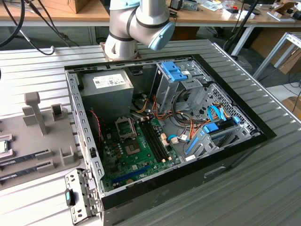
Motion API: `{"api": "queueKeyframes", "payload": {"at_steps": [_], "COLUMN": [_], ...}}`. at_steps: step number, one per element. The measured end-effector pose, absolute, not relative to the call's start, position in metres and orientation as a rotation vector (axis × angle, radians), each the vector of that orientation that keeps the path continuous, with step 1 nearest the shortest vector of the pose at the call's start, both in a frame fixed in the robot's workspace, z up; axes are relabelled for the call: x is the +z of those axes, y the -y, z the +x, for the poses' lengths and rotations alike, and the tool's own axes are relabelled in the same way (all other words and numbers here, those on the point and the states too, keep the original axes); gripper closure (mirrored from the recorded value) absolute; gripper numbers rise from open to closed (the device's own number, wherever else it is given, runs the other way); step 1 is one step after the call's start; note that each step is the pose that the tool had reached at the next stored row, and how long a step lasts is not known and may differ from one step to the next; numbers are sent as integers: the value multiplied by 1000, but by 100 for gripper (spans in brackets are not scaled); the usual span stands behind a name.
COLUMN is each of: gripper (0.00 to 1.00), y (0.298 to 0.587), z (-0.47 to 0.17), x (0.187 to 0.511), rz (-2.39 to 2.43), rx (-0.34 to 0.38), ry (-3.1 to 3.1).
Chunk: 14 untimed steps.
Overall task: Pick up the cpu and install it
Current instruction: 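Reach for the cpu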
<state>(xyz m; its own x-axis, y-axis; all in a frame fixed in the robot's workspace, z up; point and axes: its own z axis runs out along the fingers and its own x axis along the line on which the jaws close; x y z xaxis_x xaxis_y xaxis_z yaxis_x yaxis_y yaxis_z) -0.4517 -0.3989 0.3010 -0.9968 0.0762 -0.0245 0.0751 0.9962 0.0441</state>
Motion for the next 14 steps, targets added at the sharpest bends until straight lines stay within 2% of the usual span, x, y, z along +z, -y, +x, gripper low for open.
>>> {"api": "queueKeyframes", "payload": {"at_steps": [14], "gripper": [89], "y": [399], "z": [-455], "x": [296], "rz": [118], "rx": [67], "ry": [-3112]}}
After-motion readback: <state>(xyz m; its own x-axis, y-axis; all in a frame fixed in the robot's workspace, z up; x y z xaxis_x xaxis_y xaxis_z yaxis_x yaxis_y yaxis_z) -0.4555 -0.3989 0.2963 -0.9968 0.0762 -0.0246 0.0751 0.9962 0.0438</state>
